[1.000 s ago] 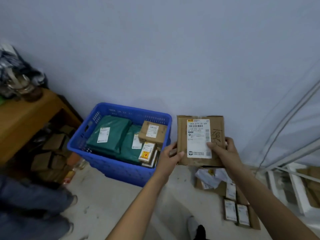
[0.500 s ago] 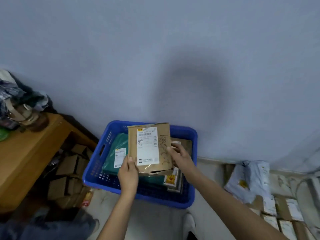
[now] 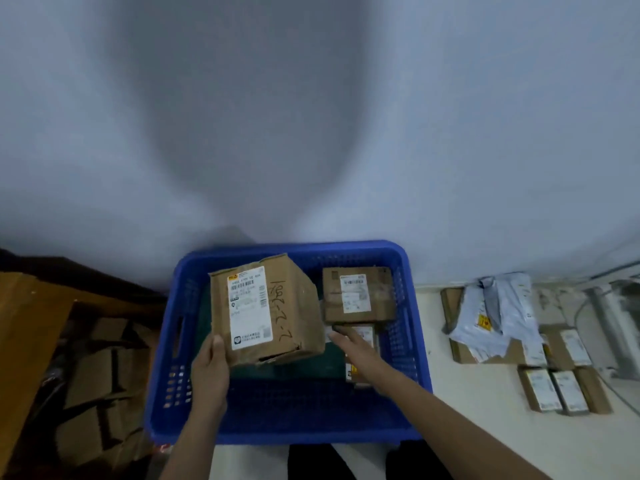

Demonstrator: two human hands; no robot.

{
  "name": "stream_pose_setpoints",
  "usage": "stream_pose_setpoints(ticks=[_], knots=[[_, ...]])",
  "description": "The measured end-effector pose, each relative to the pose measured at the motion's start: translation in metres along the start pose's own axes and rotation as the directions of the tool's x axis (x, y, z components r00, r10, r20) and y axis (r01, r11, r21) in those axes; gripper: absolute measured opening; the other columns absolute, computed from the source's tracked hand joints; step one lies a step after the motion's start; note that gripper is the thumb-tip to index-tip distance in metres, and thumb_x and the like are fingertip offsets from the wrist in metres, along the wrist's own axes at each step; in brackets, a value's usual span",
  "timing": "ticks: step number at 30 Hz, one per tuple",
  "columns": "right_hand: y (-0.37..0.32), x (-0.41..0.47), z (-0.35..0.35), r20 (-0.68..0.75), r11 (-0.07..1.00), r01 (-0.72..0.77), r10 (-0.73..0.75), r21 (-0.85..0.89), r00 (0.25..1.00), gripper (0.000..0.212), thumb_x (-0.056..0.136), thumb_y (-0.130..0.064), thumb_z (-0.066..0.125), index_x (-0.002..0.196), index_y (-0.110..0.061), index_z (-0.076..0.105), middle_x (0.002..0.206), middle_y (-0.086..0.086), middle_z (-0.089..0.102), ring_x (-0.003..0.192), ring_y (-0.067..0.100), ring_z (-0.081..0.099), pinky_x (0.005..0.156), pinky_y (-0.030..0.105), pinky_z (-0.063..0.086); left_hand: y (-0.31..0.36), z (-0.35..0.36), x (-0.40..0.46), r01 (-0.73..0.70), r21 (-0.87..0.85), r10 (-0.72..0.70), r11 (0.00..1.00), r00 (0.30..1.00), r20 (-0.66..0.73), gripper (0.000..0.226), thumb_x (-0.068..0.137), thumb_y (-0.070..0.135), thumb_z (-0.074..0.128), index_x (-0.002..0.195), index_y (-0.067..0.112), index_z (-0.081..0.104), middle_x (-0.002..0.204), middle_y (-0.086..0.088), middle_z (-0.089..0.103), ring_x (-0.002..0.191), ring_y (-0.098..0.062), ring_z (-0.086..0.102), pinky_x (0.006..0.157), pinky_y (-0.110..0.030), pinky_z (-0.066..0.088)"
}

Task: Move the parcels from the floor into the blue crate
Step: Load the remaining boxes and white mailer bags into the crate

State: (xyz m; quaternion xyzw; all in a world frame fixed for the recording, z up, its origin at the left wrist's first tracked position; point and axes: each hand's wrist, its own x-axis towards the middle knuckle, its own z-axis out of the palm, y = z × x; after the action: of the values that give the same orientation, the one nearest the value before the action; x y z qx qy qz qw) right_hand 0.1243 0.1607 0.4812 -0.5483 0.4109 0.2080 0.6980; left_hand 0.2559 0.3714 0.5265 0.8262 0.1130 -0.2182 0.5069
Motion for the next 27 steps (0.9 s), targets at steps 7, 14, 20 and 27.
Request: stream_pose_setpoints(ticks=[7,14,20,27], knots=[[0.001,0.017,0.061,-0.005,0.971,0.011,-0.010,0.237,1.000,0.108,0.062,-0.070,0.072,0.149,-0.035,0.019,0.134,-0.009,0.051,0.115,0.013,0.055,0.106,0.041,0.042,-0.026,0.009,0.016,0.050,0.131,-0.081,0.990,0.965,0.248,0.042,0.101,0.028,0.039,0.140,0.013,0.045,0.134,0.005,0.047,0.122,-0.013,0.044,0.107,-0.030,0.034],[0.015,0.012,0.076,-0.091,0.975,0.027,-0.007,0.221,0.996,0.078,0.078,-0.046,0.075,0.140,-0.035,0.031,0.116,-0.012,0.060,0.100,0.006,0.060,0.082,0.018,0.050,-0.057,-0.008,0.016,0.091,0.251,-0.155,0.964,0.955,0.252,0.039,0.101,0.031,0.038,0.138,0.021,0.047,0.126,0.004,0.056,0.120,-0.021,0.053,0.104,-0.035,0.042],[0.033,0.012,0.078,-0.114,0.961,-0.068,0.102,0.266,0.988,0.103,0.053,-0.067,0.080,0.143,-0.036,0.039,0.123,-0.009,0.064,0.112,0.016,0.062,0.105,0.042,0.046,-0.061,-0.004,0.010,0.095,0.355,-0.204,0.930,0.937,0.283,0.032,0.100,0.033,0.039,0.129,0.026,0.052,0.132,-0.001,0.057,0.115,-0.022,0.055,0.101,-0.034,0.042],[0.043,0.007,0.040,-0.157,0.961,-0.056,0.102,0.271,0.982,0.065,0.073,-0.051,0.075,0.129,-0.033,0.048,0.118,-0.007,0.063,0.105,0.015,0.062,0.090,0.032,0.050,-0.064,0.029,-0.005,0.088,0.306,-0.196,0.948,0.918,0.345,0.042,0.100,0.035,0.041,0.140,0.023,0.044,0.133,0.005,0.053,0.125,-0.017,0.050,0.103,-0.029,0.040]])
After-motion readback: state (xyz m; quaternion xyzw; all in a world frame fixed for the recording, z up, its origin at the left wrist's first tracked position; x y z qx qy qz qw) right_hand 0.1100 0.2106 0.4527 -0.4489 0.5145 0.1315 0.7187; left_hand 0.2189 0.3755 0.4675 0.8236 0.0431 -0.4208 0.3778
